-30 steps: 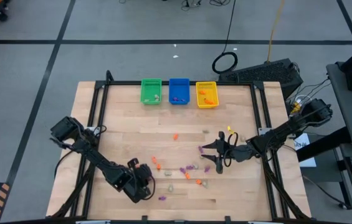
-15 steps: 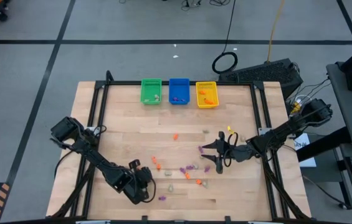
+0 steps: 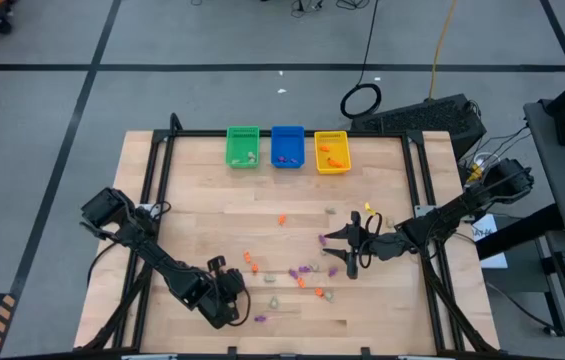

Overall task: Sort Halloween decoration
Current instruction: Put the purple skeleton toy into the blue bin

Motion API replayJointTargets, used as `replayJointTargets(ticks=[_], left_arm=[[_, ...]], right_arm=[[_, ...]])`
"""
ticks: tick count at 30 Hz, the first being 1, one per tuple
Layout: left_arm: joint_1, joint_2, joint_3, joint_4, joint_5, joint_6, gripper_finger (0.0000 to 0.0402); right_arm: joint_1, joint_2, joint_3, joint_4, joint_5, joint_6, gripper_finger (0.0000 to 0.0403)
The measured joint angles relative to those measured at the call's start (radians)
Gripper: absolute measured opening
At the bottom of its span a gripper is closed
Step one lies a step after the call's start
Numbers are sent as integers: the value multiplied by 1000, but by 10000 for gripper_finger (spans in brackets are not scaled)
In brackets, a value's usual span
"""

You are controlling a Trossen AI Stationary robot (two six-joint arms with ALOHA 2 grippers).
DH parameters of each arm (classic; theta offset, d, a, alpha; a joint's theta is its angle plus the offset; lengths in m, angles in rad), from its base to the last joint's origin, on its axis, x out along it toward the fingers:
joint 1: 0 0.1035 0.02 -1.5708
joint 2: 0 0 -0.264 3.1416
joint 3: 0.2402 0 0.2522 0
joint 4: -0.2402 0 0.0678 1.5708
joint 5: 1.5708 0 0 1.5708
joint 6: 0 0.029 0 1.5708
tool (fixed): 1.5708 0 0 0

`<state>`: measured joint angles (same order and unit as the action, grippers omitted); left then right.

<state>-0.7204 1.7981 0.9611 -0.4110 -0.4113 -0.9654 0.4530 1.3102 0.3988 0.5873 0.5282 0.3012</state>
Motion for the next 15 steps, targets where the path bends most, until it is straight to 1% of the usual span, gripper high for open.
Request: replayJointTargets(ticks=[3,7,11,15], left_arm=[[2,0,10,-2,-16,20,51],[12,0,41,-3,-57,95,51],[29,0,97,1,-145,218,51],[42,-1,144,2,-259,400,51]], right_arm=[[0,0,0,0,0,0,169],[0,0,0,0,0,0,169],[0,0,0,0,0,0,169],[0,0,0,0,0,0,169]])
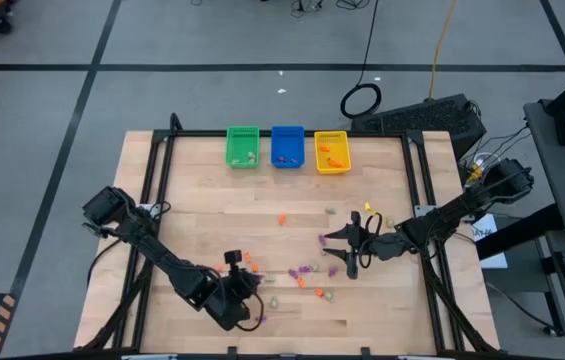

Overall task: Sort Halloween decoration
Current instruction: Put the purple skeleton toy into the blue bin

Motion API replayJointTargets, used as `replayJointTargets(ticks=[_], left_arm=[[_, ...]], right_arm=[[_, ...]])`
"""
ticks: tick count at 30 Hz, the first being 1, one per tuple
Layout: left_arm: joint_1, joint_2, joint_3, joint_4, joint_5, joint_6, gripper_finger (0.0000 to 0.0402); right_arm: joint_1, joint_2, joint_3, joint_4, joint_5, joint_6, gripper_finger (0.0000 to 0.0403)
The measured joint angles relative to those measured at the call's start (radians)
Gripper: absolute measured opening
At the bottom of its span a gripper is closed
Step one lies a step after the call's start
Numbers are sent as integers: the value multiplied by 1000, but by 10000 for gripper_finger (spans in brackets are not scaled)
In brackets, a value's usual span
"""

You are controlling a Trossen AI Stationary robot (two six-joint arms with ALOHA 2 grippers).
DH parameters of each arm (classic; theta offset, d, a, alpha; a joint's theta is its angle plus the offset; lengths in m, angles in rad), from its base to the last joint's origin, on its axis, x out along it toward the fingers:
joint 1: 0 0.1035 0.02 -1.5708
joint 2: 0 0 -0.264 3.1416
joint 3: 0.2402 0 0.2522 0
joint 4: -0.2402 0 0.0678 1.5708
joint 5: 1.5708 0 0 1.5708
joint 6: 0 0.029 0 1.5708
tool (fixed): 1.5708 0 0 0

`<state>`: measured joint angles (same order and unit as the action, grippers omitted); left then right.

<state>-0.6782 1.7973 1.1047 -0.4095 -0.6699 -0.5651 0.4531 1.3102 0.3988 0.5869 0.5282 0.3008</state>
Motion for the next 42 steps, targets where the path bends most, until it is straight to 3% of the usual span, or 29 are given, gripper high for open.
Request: replayJointTargets(ticks=[5,10,22,28,34,42], left_arm=[[23,-17,25,3,-146,200,51],[78,-100,25,20,-229,319,51],[170,-369,25,100,-261,648,51],[197,-462,-14,152,-202,618,51],[180,-468,-169,383,-194,520,51],[179,-469,-325,695,-194,563,51]], right_arm=[[0,0,0,0,0,0,169],[0,0,0,-1,0,0,169],[0,0,0,-11,0,0,169],[0,0,0,-15,0,0,169],[0,0,0,-16,0,2,169],[0,0,0,-16,-1,4,169]])
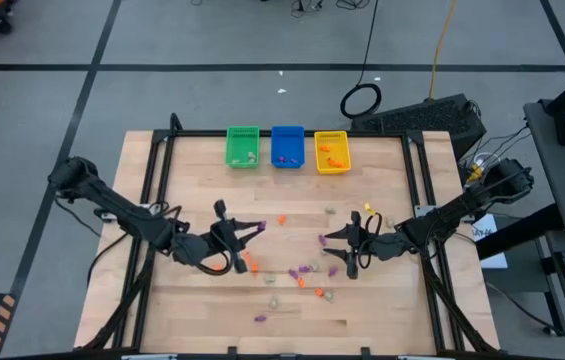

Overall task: Sort Halloween decoration
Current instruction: Put the purple skeleton toy into the blue bin

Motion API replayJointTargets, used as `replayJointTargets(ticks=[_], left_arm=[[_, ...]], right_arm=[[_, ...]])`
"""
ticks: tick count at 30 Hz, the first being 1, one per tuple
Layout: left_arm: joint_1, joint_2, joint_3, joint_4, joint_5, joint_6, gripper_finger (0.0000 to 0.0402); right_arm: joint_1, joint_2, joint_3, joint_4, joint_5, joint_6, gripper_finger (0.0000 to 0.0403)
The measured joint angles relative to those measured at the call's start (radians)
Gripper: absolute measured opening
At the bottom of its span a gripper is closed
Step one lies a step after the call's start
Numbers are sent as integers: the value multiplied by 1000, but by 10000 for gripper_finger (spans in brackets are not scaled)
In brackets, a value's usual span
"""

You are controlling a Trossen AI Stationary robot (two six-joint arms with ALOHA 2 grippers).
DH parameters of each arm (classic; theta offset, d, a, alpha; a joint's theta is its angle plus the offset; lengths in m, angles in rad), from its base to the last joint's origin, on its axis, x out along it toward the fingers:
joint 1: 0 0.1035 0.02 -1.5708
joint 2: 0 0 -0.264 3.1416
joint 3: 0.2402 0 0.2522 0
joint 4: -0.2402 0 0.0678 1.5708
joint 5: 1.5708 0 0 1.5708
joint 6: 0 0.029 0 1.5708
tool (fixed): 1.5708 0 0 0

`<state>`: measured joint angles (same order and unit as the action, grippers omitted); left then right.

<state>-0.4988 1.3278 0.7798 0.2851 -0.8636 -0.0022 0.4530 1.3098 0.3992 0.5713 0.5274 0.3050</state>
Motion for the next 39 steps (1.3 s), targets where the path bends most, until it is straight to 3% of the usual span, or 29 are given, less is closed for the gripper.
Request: replayJointTargets(ticks=[7,13,18,26,39], left_arm=[[-3,0,-50,52,7,-63,51],[-6,0,-51,42,74,-146,51],[-6,0,-51,39,106,-126,51],[-6,0,-51,38,106,128,51],[-6,0,-51,36,100,688,51]], right_arm=[[0,0,0,0,0,-2,169],[0,0,0,0,0,-2,169],[0,0,0,0,0,-3,169],[0,0,0,0,0,-3,169],[0,0,0,0,0,-3,169]])
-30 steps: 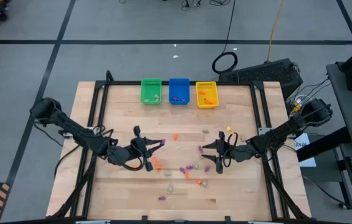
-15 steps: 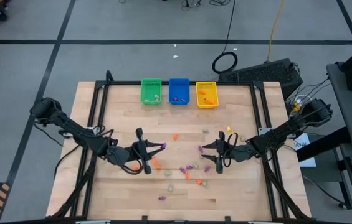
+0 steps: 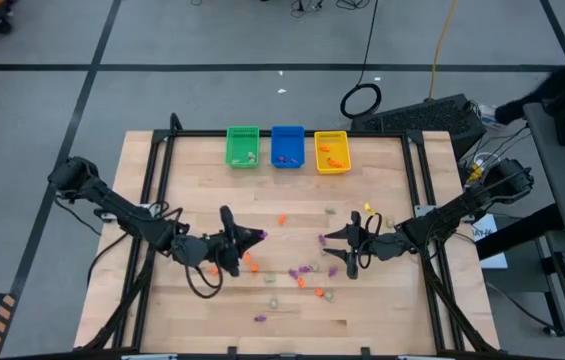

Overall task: Sort Halloween decoration
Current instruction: Put the purple skeleton toy into the blue bin

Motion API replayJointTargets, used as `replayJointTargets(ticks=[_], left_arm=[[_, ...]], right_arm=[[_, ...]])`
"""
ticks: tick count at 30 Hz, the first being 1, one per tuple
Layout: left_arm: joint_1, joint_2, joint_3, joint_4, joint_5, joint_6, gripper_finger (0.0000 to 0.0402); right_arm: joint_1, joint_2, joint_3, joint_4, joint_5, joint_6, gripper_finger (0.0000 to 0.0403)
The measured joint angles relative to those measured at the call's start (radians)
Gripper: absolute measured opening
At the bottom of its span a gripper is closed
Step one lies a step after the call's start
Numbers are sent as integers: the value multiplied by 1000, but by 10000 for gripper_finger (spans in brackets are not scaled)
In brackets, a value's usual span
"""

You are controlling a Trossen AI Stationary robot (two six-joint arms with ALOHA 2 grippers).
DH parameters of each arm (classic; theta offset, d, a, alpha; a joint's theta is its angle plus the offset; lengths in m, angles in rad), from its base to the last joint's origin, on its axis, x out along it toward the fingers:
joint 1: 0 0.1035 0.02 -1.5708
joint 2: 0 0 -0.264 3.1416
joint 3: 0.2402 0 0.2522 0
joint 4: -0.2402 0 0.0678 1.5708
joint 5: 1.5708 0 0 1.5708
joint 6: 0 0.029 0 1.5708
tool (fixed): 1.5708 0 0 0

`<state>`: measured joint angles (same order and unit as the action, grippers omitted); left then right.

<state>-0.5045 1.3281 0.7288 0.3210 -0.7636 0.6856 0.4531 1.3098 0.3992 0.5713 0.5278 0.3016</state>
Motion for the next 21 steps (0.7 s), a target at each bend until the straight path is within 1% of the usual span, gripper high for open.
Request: replayJointTargets(ticks=[3,5,21], left_arm=[[0,0,0,2,-10,70,51],[0,0,0,2,-13,88,51],[0,0,0,6,-45,80,51]], right_arm=[[0,0,0,0,0,0,169],[0,0,0,0,0,0,169],[0,0,0,0,0,-3,169]])
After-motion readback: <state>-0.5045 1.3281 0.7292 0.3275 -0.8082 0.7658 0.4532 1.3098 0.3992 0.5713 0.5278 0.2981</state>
